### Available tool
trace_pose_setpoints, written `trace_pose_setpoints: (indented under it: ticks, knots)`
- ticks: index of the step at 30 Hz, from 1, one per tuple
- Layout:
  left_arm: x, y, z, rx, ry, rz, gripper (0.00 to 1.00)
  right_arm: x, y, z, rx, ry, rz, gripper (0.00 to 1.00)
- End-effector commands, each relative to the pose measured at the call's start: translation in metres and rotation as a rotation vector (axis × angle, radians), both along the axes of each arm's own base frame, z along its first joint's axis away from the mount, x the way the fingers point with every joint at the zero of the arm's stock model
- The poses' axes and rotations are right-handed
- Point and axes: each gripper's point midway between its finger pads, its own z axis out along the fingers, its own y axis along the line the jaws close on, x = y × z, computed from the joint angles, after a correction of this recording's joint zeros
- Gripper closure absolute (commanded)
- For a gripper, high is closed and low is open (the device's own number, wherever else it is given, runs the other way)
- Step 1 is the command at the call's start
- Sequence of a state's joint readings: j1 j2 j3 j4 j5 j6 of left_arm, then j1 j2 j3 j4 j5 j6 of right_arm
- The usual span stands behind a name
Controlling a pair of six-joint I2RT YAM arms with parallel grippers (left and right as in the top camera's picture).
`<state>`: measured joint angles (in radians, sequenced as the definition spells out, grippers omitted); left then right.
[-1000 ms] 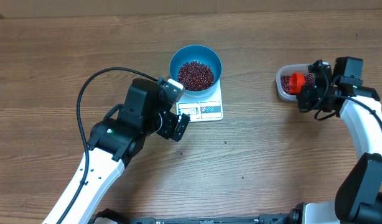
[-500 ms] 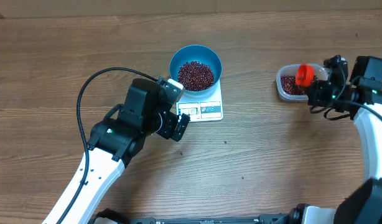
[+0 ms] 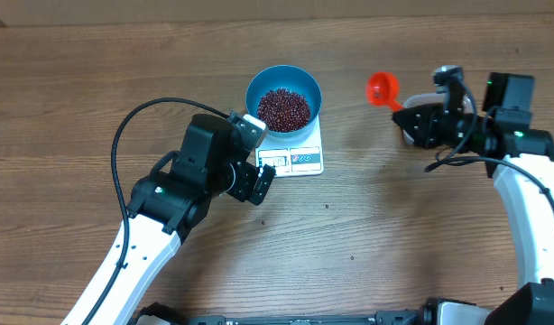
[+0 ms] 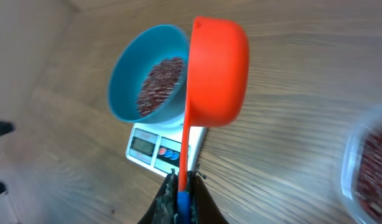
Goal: Scoop item into bowl and weigh 150g on scale
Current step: 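Lift the scoop from the tub and move it over the blue bowl, then tilt the red scoop with the right gripper to drop beans into bowl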
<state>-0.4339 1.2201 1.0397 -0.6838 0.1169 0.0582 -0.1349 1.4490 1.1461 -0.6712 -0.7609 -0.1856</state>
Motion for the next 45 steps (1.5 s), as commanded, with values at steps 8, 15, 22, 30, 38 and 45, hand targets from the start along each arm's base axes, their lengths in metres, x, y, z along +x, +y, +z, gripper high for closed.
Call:
trace_pose_setpoints:
  ticks: [8,15,22,30,38,45]
  knots:
    - [0.001,-0.001,-0.001,-0.009,0.007,0.005,0.00,0.016,0.097,0.001,-0.135,-0.182,0.220,0.96]
    - [0.001,-0.001,-0.001,-0.009,0.007,0.005,0.00,0.027,0.107,-0.016,-0.217,-0.266,0.306,0.96]
    - [0.001,-0.001,-0.001,-0.009,0.007,0.005,0.01,0.030,0.107,-0.015,-0.333,-0.430,0.434,0.96]
    - [0.001,-0.001,-0.001,-0.009,0.007,0.005,0.00,0.046,0.110,0.003,-0.378,-0.594,0.452,0.96]
    - [0.001,-0.001,-0.001,-0.009,0.007,0.005,0.00,0.052,0.112,-0.008,-0.374,-0.580,0.457,0.96]
    - [0.001,-0.001,-0.001,-0.009,0.007,0.005,0.00,0.049,0.115,-0.011,-0.308,-0.513,0.427,0.96]
